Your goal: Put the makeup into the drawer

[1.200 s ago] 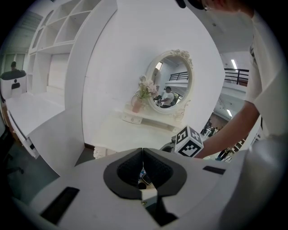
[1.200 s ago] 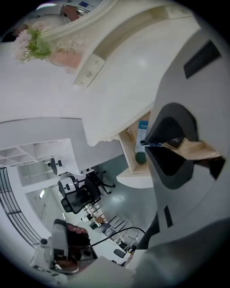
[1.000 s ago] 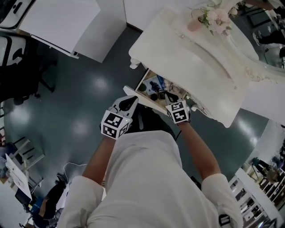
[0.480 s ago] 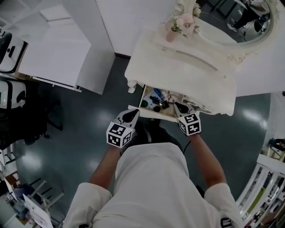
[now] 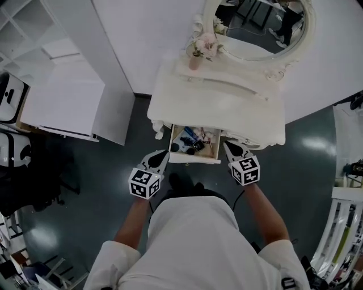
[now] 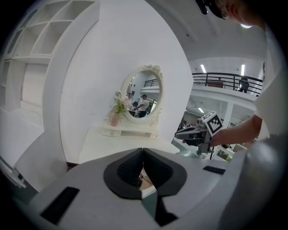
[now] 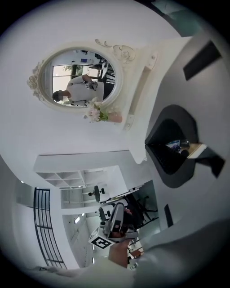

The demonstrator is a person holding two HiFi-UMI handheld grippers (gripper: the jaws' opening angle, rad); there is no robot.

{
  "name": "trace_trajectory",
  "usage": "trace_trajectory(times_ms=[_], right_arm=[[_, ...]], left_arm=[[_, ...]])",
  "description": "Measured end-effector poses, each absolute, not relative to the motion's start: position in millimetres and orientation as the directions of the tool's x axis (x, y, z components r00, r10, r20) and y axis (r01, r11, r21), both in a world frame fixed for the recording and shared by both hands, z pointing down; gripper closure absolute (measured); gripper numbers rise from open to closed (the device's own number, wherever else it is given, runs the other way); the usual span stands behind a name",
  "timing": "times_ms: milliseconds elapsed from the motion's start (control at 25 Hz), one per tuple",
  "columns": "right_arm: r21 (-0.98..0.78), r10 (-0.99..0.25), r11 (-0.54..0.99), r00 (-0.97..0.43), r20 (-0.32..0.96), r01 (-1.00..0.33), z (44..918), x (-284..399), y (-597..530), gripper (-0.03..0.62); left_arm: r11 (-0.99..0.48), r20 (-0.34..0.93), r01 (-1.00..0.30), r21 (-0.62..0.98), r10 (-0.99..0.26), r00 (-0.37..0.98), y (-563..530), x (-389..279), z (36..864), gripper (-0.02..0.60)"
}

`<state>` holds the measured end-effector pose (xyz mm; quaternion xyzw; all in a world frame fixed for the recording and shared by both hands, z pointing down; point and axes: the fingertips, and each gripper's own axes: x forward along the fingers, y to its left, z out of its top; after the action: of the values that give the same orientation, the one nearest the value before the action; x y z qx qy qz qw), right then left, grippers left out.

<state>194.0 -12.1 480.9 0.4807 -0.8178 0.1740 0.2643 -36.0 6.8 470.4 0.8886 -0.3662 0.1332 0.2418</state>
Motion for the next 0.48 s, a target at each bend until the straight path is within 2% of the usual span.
trace_trajectory(times_ms=[200, 480], right_arm=[[-0.020, -0.746, 0.473, -0.412, 0.523, -0.881, 449, 213, 2, 0.566], [-0.041, -0.754, 0.491, -0.449, 0.479, -0.870, 431, 241, 38, 0.566]], left_arm=[[-0.625, 0.371, -0.712, 0.321, -0.608, 0.701, 15, -16, 449, 0.565], [-0.609, 0.346, -0.733, 0.304, -0.647, 0.680, 45, 16, 429, 0.565]])
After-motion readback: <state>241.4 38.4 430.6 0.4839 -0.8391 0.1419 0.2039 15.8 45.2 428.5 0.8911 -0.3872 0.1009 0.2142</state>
